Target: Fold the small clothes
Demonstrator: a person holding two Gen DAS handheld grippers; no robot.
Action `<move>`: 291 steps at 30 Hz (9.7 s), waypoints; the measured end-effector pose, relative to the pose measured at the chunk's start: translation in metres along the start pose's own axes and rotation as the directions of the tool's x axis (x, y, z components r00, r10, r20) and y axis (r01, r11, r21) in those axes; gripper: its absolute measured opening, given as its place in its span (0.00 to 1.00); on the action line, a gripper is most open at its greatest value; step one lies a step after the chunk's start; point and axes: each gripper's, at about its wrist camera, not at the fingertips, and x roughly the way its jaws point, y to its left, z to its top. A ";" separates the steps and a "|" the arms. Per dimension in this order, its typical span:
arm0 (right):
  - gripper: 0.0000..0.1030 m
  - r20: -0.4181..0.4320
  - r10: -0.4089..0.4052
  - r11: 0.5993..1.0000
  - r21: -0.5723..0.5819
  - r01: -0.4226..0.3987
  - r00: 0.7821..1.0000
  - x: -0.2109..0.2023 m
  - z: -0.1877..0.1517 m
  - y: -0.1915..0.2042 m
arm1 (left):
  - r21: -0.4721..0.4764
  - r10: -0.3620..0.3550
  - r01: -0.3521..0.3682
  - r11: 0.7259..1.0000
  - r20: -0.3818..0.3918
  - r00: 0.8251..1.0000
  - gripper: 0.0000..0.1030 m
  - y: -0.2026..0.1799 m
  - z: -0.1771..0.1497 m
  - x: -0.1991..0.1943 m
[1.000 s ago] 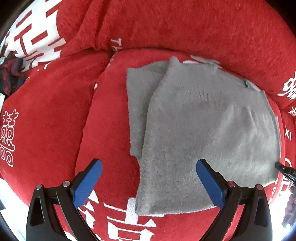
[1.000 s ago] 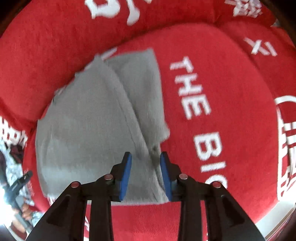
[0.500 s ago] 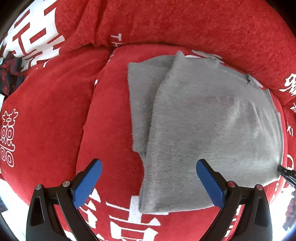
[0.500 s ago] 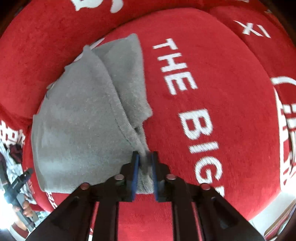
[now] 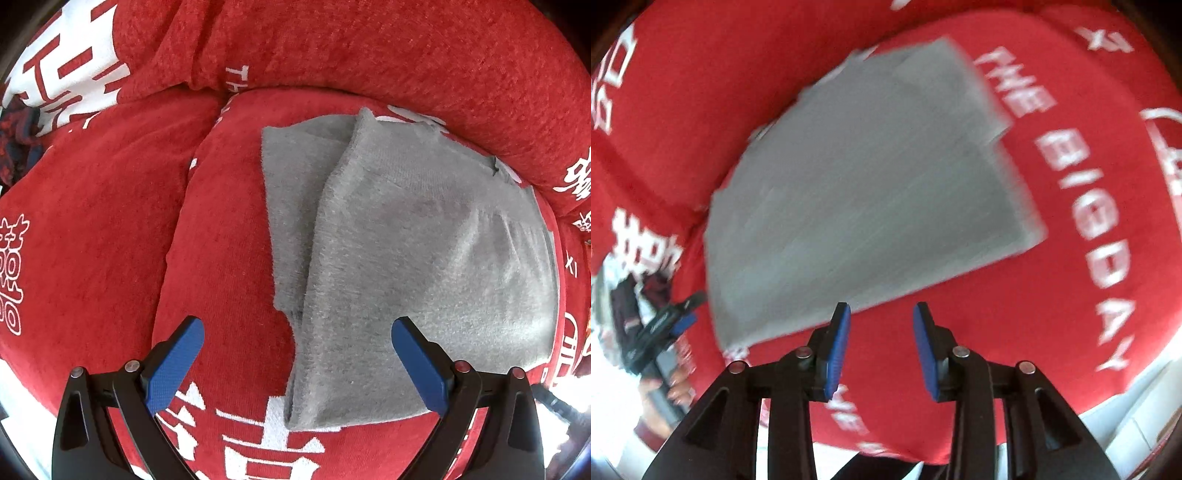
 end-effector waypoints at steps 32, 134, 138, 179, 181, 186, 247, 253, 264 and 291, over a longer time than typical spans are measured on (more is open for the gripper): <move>0.08 0.031 0.651 0.732 0.240 -0.637 0.759 0.113 -0.015 0.091 | -0.176 -0.556 0.532 0.828 -0.137 0.820 0.99 0.037 0.040 0.055; 0.35 0.079 0.202 0.978 0.043 -0.206 0.976 -0.042 0.138 -0.111 | 0.291 -0.050 0.030 0.956 0.062 0.997 0.86 -0.260 0.038 0.016; 0.40 0.112 0.227 0.974 -0.007 -0.227 0.968 -0.070 0.115 -0.108 | 0.310 -0.086 0.081 0.947 0.003 0.996 0.86 -0.252 0.027 0.007; 0.27 0.080 0.003 0.995 -0.099 0.005 0.997 -0.083 0.051 -0.074 | 0.360 0.030 0.001 0.933 -0.081 0.996 0.86 -0.237 -0.039 -0.004; 0.14 0.024 -0.002 0.993 -0.121 0.005 1.000 -0.062 0.059 -0.064 | 0.336 0.053 -0.025 0.942 -0.072 0.996 0.86 -0.237 -0.035 -0.004; 0.08 -0.037 -0.054 0.998 -0.047 0.053 0.998 -0.028 0.066 -0.083 | 0.317 0.072 -0.044 0.947 -0.080 0.994 0.86 -0.240 -0.032 0.000; 0.60 -0.149 0.435 0.893 -0.052 -0.446 0.888 -0.004 0.186 -0.112 | 0.114 -0.350 0.375 0.920 -0.193 0.917 1.00 -0.268 0.086 0.079; 0.60 -0.136 0.451 0.886 -0.048 -0.460 0.882 0.007 0.187 -0.096 | 0.183 -0.305 0.337 0.923 -0.181 0.935 0.96 -0.296 0.078 0.076; 0.29 -0.060 0.509 0.861 0.065 -0.505 0.859 -0.015 0.166 -0.083 | 0.190 -0.391 0.406 0.894 -0.111 0.914 0.48 -0.281 0.076 0.037; 0.30 -0.131 0.623 0.780 0.185 -0.599 0.771 -0.013 0.019 0.024 | 0.206 -0.375 0.392 0.897 -0.116 0.920 0.48 -0.137 -0.021 -0.064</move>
